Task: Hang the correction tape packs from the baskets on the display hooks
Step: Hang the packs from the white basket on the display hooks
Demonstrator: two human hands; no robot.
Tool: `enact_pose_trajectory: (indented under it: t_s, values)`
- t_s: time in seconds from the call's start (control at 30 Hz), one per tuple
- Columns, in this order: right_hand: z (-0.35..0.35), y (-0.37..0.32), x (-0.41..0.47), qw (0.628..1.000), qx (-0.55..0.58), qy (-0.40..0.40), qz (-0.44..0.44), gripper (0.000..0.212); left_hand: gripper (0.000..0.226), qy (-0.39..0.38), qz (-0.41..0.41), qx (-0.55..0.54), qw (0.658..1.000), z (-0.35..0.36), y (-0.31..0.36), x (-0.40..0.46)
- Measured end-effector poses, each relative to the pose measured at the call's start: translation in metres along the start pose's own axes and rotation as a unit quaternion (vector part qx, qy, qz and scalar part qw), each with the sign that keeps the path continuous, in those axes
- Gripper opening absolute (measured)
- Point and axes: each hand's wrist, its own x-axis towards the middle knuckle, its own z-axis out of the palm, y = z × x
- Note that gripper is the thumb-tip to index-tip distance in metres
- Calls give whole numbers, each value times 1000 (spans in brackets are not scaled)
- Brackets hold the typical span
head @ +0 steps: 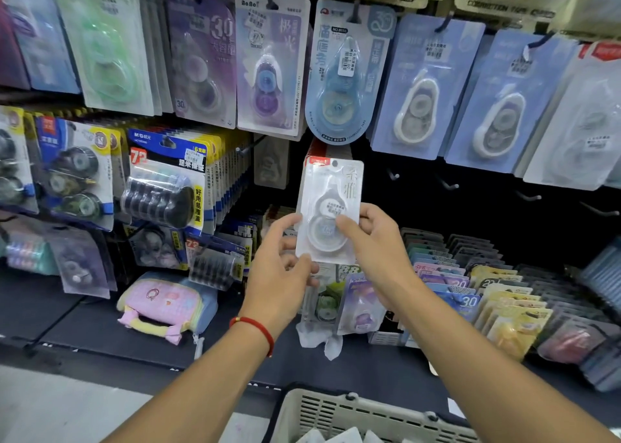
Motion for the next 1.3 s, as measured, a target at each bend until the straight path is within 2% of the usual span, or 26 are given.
enact_pose_trajectory:
  t_s: [0.27, 0.33, 0.4, 0.47, 0.5, 0.57, 0.6, 0.63, 0.77, 0.83, 0.93, 1.03, 1.13, 1.17, 1.23, 1.3]
  values:
    - [4, 6, -1, 1000, -11, -2, -26, 16, 60, 30, 7, 5, 1000, -6, -6, 2]
    - [4, 11, 2, 997, -66, 21, -39, 20, 62, 31, 2, 24, 999, -6, -12, 6]
    - [6, 19, 6, 979, -187, 49, -67, 36, 65, 23, -6, 62, 998, -5, -18, 11]
    - [8, 32, 9, 928, -340, 79, -131, 66, 69, 3, -13, 113, 994, -4, -24, 14]
    - [8, 38, 9, 885, -416, 87, -190, 74, 72, -7, -18, 135, 991, -3, -26, 17]
    - [5, 48, 14, 794, -524, 44, -306, 73, 80, -22, -18, 172, 985, -1, -29, 22]
    - [3, 52, 18, 762, -554, 10, -334, 70, 85, -33, -5, 185, 982, 1, -29, 25]
    - [1, 55, 22, 746, -572, -17, -340, 70, 89, -46, 11, 192, 980, 3, -29, 28]
    - [1, 56, 27, 752, -574, -46, -319, 75, 93, -54, 20, 168, 984, 6, -30, 34]
    - [-3, 55, 21, 763, -563, -64, -312, 75, 87, -52, 12, 163, 985, 5, -31, 34]
    - [-22, 62, -1, 797, -534, -82, -272, 61, 70, -61, 13, 211, 976, 1, -33, 30]
    - [-53, 85, -40, 837, -502, -118, -182, 44, 58, -126, -31, 365, 922, -10, -39, 20]
    - [-88, 122, -86, 853, -486, -166, -88, 32, 46, -289, -107, 449, 839, -22, -45, -8]
    - [-99, 136, -100, 852, -489, -181, -53, 31, 44, -351, -119, 473, 799, -25, -48, -21]
    - [-118, 163, -125, 844, -498, -196, 21, 32, 42, -460, -116, 534, 699, -26, -57, -47]
    - [-132, 191, -146, 824, -518, -209, 98, 33, 44, -532, -115, 582, 603, -23, -70, -71]
